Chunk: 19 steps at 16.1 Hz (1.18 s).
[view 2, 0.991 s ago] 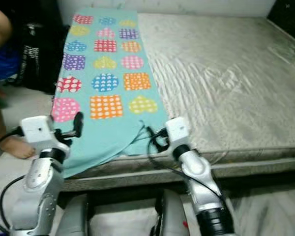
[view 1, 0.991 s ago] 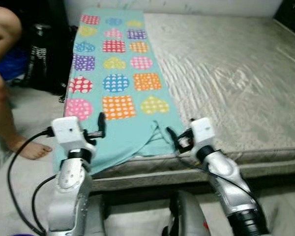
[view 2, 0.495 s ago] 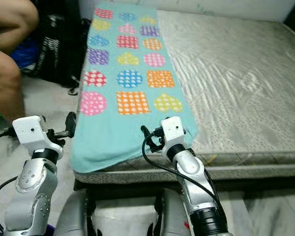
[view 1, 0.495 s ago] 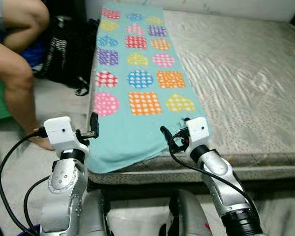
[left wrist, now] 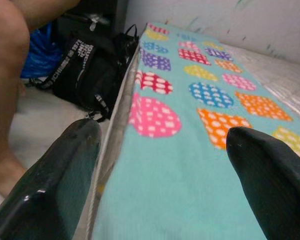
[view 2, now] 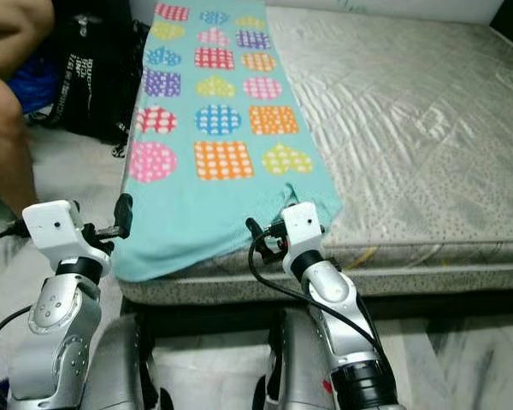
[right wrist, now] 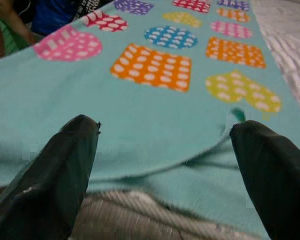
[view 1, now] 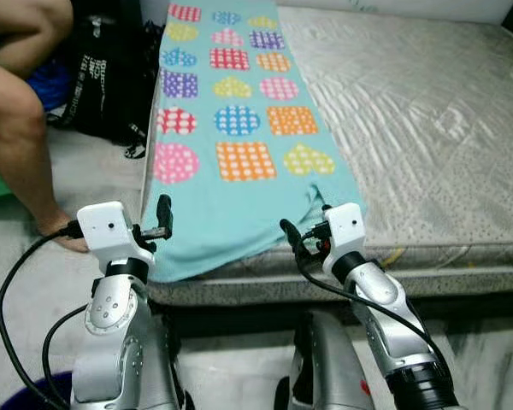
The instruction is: Clean up the room
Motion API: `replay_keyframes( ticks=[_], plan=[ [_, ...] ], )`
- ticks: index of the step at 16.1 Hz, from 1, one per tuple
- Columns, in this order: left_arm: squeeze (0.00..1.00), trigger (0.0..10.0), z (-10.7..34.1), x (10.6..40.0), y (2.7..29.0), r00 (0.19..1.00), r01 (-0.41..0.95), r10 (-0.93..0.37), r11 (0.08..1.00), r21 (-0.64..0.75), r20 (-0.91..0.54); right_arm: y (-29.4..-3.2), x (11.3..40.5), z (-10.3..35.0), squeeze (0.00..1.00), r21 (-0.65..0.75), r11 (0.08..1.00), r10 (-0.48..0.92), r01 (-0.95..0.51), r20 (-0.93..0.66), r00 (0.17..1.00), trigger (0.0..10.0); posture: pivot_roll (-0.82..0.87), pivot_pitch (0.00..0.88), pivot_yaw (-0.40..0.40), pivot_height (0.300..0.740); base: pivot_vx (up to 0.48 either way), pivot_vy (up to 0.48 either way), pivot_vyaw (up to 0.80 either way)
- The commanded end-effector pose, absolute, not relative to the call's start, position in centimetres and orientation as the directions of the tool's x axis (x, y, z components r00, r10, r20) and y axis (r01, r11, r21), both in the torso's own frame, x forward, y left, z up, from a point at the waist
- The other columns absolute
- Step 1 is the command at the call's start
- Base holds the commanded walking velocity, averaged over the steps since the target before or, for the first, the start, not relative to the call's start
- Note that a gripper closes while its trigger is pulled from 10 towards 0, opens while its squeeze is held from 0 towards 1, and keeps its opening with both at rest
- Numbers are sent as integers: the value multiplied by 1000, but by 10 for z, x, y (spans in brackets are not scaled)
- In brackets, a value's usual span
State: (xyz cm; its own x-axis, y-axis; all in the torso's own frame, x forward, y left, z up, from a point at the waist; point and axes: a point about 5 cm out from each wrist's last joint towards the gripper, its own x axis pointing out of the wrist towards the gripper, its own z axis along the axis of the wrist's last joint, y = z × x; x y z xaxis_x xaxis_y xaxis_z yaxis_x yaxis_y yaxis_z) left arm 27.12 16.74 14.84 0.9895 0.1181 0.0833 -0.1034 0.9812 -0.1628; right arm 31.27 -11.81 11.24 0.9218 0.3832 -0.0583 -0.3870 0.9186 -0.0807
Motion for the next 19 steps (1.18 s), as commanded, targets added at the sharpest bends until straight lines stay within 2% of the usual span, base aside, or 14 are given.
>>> replay_keyframes(
  ticks=[1, 4, 6, 8, 11, 13, 14, 19],
  plan=[
    [0, 10000, 150, 273, 167, 989, -108, 122, 982, -158, 85, -123, 313, 110, 0, -80, 923, 370, -375, -73, 926, 10000, 36, 124, -64, 481, 0, 0, 0],
    [0, 10000, 153, 272, 169, 987, -121, 137, 977, -177, 80, -130, 321, 114, 0, -92, 937, 331, -336, -65, 941, 10000, 59, 128, -71, 481, 0, 0, 0],
    [0, 10000, 158, 269, 170, 988, -107, 117, 990, -94, 105, -133, 330, 116, 0, -88, 949, 296, -302, -69, 953, 10000, 84, 142, -87, 481, 0, 0, 0],
    [0, 10000, 142, 249, 182, 983, -175, 179, 980, -90, 40, -131, 337, 115, 0, -104, 955, 272, -279, -79, 959, 10000, 136, 175, -107, 481, 0, 0, 0],
    [0, 10000, 137, 239, 183, 984, -174, 175, 982, -68, 8, -132, 351, 116, 0, -92, 966, 235, -243, -91, 968, 10000, 168, 191, -78, 481, 0, 0, 0],
    [0, 10000, 145, 240, 183, 992, -127, 128, 991, -49, 10, -141, 360, 122, 0, -73, 983, 165, -169, -66, 984, 10000, 179, 208, -19, 481, 0, 0, -800],
    [0, 10000, 145, 240, 183, 992, -127, 128, 991, -49, 10, -141, 360, 122, 0, -73, 983, 165, -169, -66, 984, 10000, 179, 208, -19, 481, 0, 0, -800],
    [0, 10000, 149, 250, 166, 998, -55, 56, 996, -68, 13, -163, 363, 121, 0, -104, 989, 99, -103, -47, 994, 10000, 133, 218, -11, 481, 0, 0, 0]
  ],
)
